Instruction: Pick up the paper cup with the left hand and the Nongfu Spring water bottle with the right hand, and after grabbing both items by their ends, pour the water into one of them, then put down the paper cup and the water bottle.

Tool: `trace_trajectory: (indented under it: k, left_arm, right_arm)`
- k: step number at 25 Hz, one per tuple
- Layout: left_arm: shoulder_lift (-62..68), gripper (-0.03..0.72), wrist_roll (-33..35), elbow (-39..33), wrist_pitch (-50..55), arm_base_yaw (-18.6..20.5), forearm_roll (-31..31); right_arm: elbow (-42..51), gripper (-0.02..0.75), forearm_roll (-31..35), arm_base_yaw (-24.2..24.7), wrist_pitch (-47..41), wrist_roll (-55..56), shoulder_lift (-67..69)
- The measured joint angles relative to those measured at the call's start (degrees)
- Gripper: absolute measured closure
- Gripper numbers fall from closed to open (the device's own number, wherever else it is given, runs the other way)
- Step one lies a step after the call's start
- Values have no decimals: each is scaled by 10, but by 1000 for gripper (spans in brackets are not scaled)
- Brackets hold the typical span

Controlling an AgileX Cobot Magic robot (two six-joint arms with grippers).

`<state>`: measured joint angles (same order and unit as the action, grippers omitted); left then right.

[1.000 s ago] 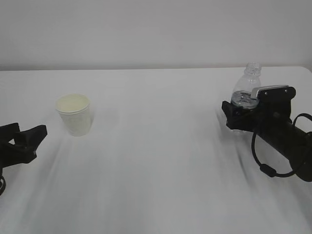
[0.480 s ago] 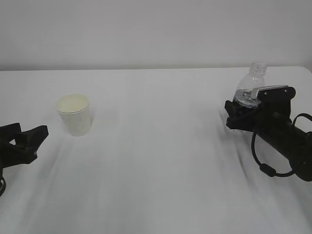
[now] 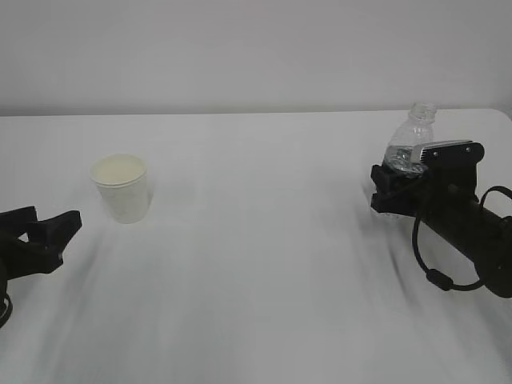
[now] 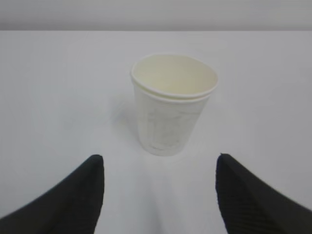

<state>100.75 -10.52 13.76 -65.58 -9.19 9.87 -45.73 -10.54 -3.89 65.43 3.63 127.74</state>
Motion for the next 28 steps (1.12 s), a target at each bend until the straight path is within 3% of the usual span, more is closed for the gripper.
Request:
trace_trajectory:
  k: [13, 28]
  left_arm:
    - [61, 176, 0, 3, 0, 0, 0]
    - [62, 176, 0, 22, 0, 0, 39]
  right_arm:
    - [71, 331, -17, 0, -11, -70, -77]
    - [162, 332, -17, 0, -13, -76, -224]
